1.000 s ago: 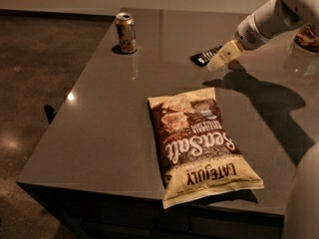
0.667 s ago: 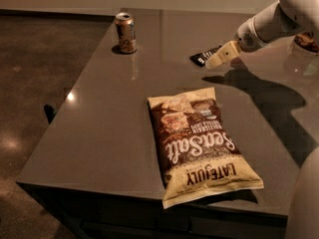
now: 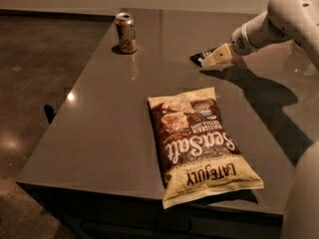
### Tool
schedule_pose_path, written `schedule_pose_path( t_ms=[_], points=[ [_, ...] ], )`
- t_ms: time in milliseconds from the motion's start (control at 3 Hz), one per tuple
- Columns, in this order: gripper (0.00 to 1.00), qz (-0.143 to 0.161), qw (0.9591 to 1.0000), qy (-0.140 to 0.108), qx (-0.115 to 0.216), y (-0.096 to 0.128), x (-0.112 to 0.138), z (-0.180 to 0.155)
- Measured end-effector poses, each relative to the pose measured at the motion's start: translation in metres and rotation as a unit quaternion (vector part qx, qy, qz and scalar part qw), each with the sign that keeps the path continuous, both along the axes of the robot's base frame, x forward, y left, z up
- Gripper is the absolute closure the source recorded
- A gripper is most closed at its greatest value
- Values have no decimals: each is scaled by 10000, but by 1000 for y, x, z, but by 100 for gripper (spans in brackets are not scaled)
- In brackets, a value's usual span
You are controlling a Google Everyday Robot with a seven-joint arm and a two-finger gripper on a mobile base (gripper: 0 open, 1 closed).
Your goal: Move rxbar chocolate near brown chip bag
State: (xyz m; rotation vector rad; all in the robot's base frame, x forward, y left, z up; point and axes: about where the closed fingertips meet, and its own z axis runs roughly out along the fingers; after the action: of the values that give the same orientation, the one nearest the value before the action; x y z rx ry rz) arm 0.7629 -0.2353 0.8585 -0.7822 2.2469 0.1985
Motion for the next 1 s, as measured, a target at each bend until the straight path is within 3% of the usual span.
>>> schedule_pose_path(
  t_ms=[667, 1000],
  points=[
    [0, -173, 9998, -4, 67, 9, 12, -7],
    [11, -158, 9998, 48, 132, 14, 13, -10]
  ],
)
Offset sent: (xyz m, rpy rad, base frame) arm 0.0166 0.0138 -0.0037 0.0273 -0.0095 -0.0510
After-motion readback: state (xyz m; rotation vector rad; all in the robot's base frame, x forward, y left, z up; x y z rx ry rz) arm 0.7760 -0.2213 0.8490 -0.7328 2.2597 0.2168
